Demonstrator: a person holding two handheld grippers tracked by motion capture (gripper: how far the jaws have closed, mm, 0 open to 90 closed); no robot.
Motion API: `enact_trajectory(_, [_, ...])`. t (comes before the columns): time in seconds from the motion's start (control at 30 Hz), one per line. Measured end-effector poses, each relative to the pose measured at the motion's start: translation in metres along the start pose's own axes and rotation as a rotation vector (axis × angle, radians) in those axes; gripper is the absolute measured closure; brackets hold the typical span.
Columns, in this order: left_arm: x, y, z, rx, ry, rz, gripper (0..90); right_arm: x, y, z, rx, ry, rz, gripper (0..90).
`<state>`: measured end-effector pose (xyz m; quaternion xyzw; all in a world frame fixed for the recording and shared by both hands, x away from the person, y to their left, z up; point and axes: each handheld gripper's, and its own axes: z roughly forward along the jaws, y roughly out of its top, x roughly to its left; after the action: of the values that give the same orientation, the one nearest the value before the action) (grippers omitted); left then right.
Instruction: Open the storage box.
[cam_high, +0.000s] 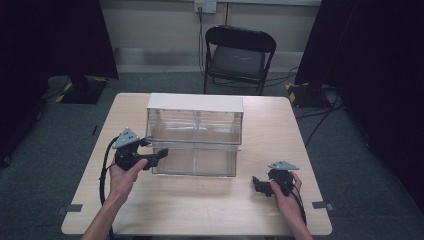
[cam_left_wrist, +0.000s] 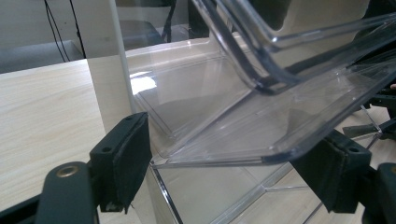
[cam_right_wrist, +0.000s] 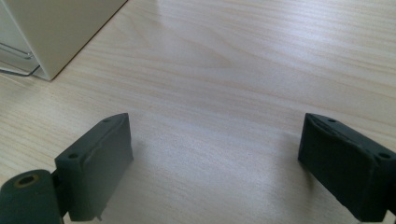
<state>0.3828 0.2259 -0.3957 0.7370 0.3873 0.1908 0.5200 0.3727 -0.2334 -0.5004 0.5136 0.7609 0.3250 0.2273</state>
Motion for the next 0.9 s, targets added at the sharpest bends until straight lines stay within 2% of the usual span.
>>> enact_trajectory(0.9, [0.0006,0.0006,0.0006,0.003,-0.006,-0.013,21.3,0.0000,0.0000,0.0000,0.000,0.000,0.000,9.2])
